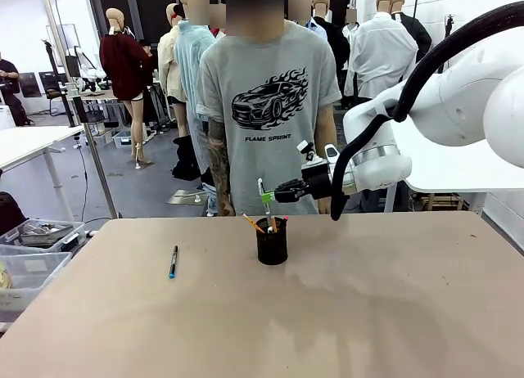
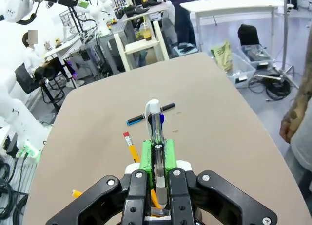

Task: Place the pens into the pen holder.
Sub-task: Pick up a writing instrument from the table and place it into the Pen holder.

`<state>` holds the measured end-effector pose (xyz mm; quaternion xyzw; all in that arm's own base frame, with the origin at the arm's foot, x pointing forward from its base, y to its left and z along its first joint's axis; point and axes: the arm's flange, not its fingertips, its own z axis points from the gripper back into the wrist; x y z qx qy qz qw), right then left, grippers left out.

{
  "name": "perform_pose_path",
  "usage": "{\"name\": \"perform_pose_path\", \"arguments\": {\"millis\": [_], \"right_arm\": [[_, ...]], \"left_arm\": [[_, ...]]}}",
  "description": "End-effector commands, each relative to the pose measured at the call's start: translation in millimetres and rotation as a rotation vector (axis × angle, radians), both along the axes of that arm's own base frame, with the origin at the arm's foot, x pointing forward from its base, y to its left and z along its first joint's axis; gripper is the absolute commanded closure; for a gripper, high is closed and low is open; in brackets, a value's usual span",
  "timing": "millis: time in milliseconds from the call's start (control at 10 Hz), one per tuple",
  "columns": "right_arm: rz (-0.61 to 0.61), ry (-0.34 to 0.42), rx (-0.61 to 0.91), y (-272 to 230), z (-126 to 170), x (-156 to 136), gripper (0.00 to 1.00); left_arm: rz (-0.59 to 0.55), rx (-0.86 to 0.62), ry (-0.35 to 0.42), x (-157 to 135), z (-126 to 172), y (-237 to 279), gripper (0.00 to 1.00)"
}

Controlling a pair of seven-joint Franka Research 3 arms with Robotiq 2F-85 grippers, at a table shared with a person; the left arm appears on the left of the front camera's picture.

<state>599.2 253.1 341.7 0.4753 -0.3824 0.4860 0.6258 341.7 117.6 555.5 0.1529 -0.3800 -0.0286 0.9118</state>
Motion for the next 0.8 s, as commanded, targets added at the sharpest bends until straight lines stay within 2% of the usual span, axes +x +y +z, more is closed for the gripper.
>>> {"name": "perform_pose_path", "arguments": {"millis": [0, 100, 200, 400, 500, 700], "right_arm": [[0.021, 0.041, -0.045, 6.3, -5.6, 8.0, 1.00], [0.027, 0.049, -0.057, 4.9, -10.6, 7.1, 1.00], [0.031, 0.052, -0.061, 3.6, -12.9, 5.8, 0.95], [0.049, 0.049, -0.082, -0.2, -12.2, 1.3, 0.56], [0.042, 0.031, -0.086, -2.1, -8.3, -1.0, 0.41], [0.023, -0.003, -0.092, -10.7, 2.8, -4.7, 0.41]], "left_arm": [[0.006, 0.005, 0.000, 0.2, 0.1, -0.7, 0.00], [0.006, 0.005, 0.000, 0.2, 0.1, -0.7, 0.00], [0.006, 0.005, 0.000, 0.2, 0.1, -0.7, 0.00], [0.006, 0.005, 0.000, 0.2, 0.1, -0.7, 0.00], [0.006, 0.005, 0.000, 0.2, 0.1, -0.7, 0.00], [0.006, 0.005, 0.000, 0.2, 0.1, -0.7, 0.00]]}}
